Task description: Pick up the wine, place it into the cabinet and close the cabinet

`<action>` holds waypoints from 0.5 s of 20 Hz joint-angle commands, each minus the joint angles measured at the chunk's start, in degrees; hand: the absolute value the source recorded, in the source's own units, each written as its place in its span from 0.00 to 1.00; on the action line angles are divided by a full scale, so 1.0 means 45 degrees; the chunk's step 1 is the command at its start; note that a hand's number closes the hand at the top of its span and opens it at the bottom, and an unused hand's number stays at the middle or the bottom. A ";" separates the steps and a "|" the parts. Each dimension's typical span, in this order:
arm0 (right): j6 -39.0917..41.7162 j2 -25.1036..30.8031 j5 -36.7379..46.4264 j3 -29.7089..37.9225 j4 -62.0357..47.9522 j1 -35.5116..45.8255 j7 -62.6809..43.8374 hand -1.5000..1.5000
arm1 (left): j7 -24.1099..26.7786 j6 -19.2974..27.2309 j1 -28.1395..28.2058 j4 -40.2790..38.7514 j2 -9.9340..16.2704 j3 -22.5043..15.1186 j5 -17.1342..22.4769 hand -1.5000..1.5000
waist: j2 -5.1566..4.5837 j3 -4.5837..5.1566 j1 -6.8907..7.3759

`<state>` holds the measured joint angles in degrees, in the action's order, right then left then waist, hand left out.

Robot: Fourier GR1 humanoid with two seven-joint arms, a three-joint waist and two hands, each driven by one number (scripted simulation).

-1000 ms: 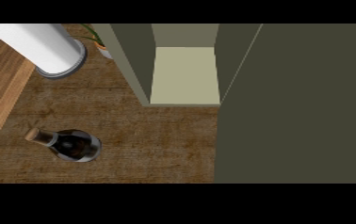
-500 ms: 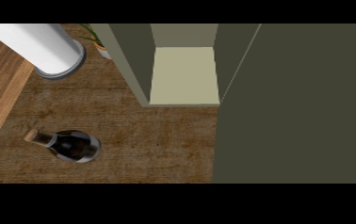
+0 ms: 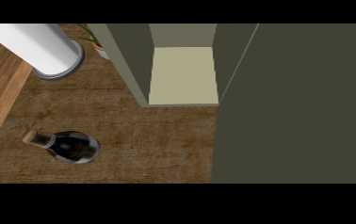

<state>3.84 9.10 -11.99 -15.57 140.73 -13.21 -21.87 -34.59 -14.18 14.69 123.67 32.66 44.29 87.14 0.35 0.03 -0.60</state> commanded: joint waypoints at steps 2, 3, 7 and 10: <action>-0.0277 0.0384 -0.1106 0.0395 0.3343 -0.0590 -0.1418 0.00 | 0.0151 0.0139 -0.0597 -0.0622 0.0044 -0.0170 -0.0882 0.00 | -0.0044 -0.0004 -0.0134; -0.0259 0.0234 -0.0891 0.0538 0.2980 -0.0869 -0.0823 0.00 | 0.0187 -0.0084 -0.0395 -0.0732 -0.0188 0.0117 -0.1021 0.00 | -0.0031 -0.0007 -0.0075; -0.0579 -0.0171 -0.0159 -0.0187 0.2760 -0.0692 -0.0936 0.00 | 0.0116 -0.1104 -0.0558 -0.1967 -0.0156 -0.0232 -0.2208 0.00 | -0.0047 0.0008 -0.0083; -0.0337 0.0023 -0.1143 0.0602 0.2620 -0.0156 -0.1042 0.00 | 0.0561 -0.1271 -0.1119 -0.2370 -0.0581 -0.0943 -0.3317 0.00 | -0.0081 0.0002 -0.0131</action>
<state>3.17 8.52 -10.89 -14.34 140.59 -12.64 -21.15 -33.23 -17.87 12.30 117.41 30.30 41.86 76.68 0.12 0.03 -1.00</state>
